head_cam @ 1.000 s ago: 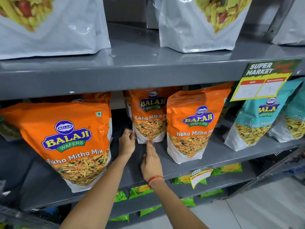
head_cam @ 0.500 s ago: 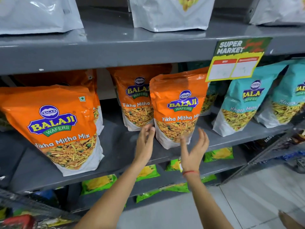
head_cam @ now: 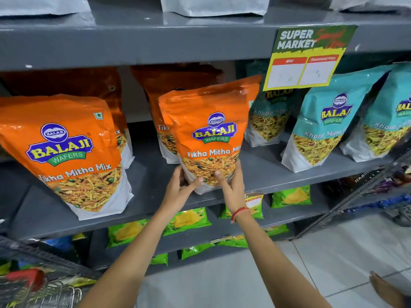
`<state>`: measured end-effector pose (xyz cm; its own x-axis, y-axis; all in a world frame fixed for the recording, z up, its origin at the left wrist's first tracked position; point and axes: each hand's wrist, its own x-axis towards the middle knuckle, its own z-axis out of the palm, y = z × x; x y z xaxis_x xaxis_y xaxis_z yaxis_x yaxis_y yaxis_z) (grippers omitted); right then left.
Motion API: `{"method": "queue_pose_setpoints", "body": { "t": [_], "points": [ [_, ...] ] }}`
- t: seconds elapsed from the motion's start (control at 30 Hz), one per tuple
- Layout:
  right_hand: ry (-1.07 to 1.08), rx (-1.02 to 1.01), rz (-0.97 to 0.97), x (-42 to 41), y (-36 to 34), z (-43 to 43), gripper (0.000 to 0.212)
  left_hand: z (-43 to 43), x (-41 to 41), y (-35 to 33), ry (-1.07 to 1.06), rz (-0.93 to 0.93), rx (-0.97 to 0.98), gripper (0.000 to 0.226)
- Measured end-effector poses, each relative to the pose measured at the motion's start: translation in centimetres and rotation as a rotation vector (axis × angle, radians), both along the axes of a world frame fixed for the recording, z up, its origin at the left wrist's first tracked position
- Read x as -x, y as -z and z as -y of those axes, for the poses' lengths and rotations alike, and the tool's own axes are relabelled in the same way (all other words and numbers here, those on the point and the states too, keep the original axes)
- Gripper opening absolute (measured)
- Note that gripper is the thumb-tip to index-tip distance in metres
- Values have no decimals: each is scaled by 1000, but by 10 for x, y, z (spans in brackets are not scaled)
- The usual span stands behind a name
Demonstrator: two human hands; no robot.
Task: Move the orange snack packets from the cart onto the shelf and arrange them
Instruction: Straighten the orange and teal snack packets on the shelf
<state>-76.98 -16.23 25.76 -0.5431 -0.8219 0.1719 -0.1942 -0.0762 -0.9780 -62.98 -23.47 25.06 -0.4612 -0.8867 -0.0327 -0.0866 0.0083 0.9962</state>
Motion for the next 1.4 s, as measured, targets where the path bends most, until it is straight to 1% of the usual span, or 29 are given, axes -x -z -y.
{"method": "queue_pose_setpoints", "body": {
  "t": [0.07, 0.17, 0.3, 0.37, 0.43, 0.47, 0.53, 0.57, 0.6, 0.63, 0.7, 0.8, 0.87, 0.93, 1.0, 1.03, 1.13, 1.23, 1.3, 1.33, 1.37, 1.4],
  "points": [
    [-33, -13, -11, -12, 3, 2, 76, 4, -15, 1, -13, 5, 22, 54],
    [-63, -30, -18, -24, 5, 3, 77, 9, -31, 2, -34, 6, 45, 47],
    [-70, -34, -15, -30, 7, 1, 86, 5, -38, 4, -67, 13, 79, 46],
    [-72, -46, -23, -29, 8, 1, 84, 2, -38, 2, -85, -6, 81, 46],
    [-86, -58, -38, -28, 6, 1, 81, -5, -34, -2, -126, -81, 73, 47],
    [-92, -63, -35, -25, 6, -1, 82, -12, -30, -3, -198, -130, 72, 49],
    [-84, -74, -11, -17, 4, -5, 82, -29, -23, -2, -468, -199, 117, 47],
    [-56, -75, -3, -10, 3, -9, 80, -38, -18, -3, -599, -213, 162, 41],
    [-9, -65, -3, -2, 1, -13, 75, -47, -12, -3, -681, -215, 219, 34],
    [50, -40, -5, 8, 0, -19, 70, -56, -6, -4, -700, -211, 269, 27],
    [196, 19, 5, 32, -5, -31, 62, -72, 14, -5, -595, -208, 320, 15],
    [486, 78, -18, 80, -6, -51, 61, -91, 53, -5, -287, -194, 258, 5],
    [641, 21, -41, 117, -2, -64, 66, -96, 82, -3, -125, -136, 220, 9],
    [704, -79, -36, 155, 1, -73, 69, -92, 110, -5, -29, -79, 204, 12],
    [674, -142, -16, 187, -4, -79, 74, -80, 138, -12, 49, -19, 191, 7],
    [635, -151, -2, 201, -8, -80, 76, -74, 152, -17, 81, 19, 189, 12],
    [514, -140, 68, 232, -26, -78, 81, -56, 193, -32, 120, 90, 196, 36],
    [394, -144, 190, 249, -39, -69, 82, -43, 230, -48, 204, 159, 167, 55],
    [338, -95, 323, 251, -45, -64, 76, -39, 252, -49, 308, 150, 49, 64],
    [331, -70, 334, 249, -47, -64, 68, -39, 260, -47, 342, 142, 6, 66],
    [339, -67, 314, 244, -48, -65, 59, -39, 265, -41, 340, 138, -4, 69],
    [349, -62, 287, 240, -46, -66, 54, -40, 268, -32, 317, 142, 0, 73]
  ]
}}
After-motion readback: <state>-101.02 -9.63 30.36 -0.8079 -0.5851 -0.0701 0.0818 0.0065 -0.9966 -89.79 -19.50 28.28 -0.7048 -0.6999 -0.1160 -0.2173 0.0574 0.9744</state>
